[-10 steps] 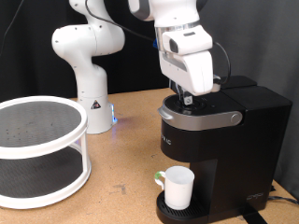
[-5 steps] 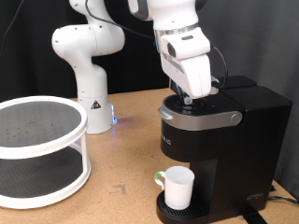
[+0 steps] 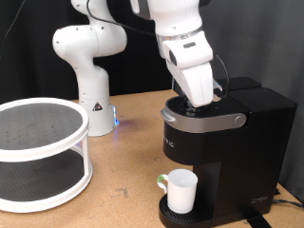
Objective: Make a cup of coffee with the keurig machine
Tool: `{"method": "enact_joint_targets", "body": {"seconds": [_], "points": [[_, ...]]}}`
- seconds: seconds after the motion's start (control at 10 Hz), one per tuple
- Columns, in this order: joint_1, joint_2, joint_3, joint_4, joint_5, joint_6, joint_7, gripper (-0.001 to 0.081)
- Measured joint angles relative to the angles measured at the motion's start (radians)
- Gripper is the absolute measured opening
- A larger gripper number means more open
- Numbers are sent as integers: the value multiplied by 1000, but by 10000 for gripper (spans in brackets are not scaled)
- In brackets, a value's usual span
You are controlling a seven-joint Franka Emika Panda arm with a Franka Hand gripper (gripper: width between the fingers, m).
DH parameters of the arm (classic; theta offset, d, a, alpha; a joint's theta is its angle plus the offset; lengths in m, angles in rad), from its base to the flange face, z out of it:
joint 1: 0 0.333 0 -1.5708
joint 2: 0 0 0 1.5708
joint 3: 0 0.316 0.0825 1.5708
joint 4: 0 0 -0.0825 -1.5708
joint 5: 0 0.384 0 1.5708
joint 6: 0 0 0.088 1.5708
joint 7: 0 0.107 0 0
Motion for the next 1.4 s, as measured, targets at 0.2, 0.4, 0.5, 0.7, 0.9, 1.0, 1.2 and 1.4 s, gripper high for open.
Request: {"method": "enact_joint_targets", "body": {"seconds": [0.2,0.4,0.5,0.7,0.9,1.0,1.2,1.4], "points": [[-1,29,-7,43,29,-74,-1,1],[-1,63,-11,93,58,-156,-2,1],[-1,77,-10,111,64,-176,-2,1],[-1,93,-10,133,65,-195,1,1],[-1,109,-10,155,64,-223,15,1],[-1,118,-10,169,61,-243,23,1],[-1,136,-10,197,50,-288,38,1],[0,142,-8,207,36,-311,38,1]]}}
